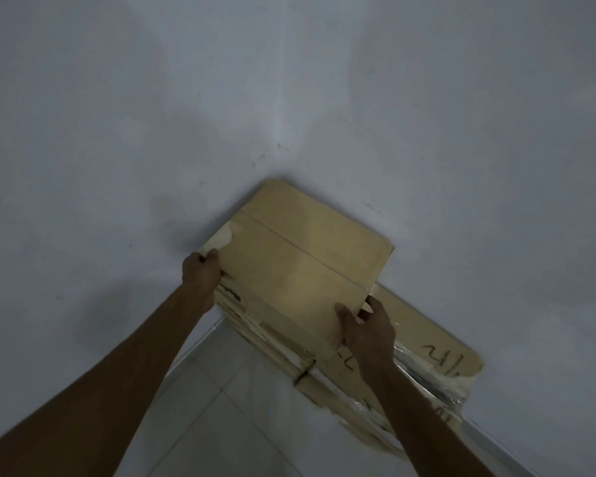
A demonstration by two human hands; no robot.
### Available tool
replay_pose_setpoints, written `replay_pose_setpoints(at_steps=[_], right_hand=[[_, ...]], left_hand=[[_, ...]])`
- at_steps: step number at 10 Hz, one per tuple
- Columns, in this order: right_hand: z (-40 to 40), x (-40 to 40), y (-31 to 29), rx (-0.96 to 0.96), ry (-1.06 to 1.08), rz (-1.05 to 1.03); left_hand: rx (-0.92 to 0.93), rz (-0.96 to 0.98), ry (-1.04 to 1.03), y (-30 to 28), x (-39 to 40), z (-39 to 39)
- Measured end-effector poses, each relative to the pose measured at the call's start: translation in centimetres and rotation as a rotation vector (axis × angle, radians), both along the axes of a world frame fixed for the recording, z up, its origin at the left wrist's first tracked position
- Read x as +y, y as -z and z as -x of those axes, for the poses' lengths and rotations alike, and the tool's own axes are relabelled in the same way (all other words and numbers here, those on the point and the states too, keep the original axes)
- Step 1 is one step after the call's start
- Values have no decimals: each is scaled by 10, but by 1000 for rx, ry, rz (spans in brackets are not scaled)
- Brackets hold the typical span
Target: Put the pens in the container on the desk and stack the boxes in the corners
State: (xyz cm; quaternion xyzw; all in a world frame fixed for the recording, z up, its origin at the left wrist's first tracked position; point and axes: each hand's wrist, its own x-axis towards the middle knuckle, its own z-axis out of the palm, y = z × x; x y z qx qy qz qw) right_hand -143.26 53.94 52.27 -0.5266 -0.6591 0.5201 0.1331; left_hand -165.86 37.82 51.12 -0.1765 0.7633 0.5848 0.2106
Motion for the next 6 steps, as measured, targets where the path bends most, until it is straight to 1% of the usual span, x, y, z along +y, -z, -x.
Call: replay_pose_setpoints(at_steps=[1,2,3,4,5,6], right_hand=[[3,1,-6,-94,-90,-32],[3,6,-20,-229,-202,-83],[-6,7,-45,-318,-318,-193],[-18,6,-66,-286,-398,-231],[-36,0,-100,-262,-510,-237],[-50,-8,-134,-236,-570,-263]], left_hand=[[-41,-29,33,-8,-5,-6],[-91,-91,142,-16,-8,-27],[-109,-129,175,-34,-17,-56],[-73,-91,192,-47,-26,-71],[-11,-62,245,-80,-41,-88],[59,10,290,-119,-56,-103]])
